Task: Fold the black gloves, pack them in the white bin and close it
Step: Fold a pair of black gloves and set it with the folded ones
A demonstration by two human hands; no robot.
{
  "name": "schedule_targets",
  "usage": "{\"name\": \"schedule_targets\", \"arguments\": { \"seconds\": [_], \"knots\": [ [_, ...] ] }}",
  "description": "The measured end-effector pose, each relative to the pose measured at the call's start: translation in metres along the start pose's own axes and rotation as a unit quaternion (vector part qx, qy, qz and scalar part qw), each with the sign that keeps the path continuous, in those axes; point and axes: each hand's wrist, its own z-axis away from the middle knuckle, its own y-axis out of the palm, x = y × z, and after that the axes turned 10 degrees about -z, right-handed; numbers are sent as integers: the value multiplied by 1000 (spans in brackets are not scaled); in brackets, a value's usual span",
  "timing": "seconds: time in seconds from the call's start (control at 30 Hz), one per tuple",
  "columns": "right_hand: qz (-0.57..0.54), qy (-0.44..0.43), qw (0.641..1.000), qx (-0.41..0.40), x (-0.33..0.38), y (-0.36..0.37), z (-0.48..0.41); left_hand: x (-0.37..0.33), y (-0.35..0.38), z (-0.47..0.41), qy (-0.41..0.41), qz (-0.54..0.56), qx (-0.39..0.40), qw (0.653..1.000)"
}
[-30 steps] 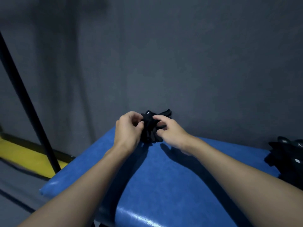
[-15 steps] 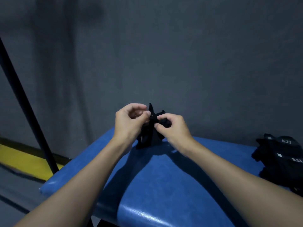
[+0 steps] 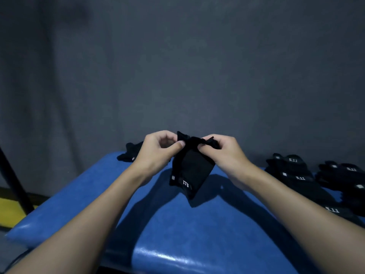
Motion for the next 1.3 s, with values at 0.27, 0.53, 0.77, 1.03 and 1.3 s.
{"name": "schedule_targets", "arguments": {
  "seconds": [0.27, 0.53, 0.77, 1.03, 1.3],
  "knots": [
    [-12, 61, 997, -42, -9, -19, 8, 3, 19, 2, -31, -43, -10, 999],
    [239, 113, 964, -25, -36, -38, 19, 27, 22, 11, 1, -286, 105, 952],
    [307, 155, 938, 41, -45, -42, 36, 23, 30, 22, 8, -438, 261, 860],
    [245, 109, 963, 2, -59, -44, 43, 26, 33, 26, 23, -409, 227, 884],
    [211, 54, 976, -24, -62, -43, 43, 33, 33, 25, 53, -382, 155, 909]
  ]
}}
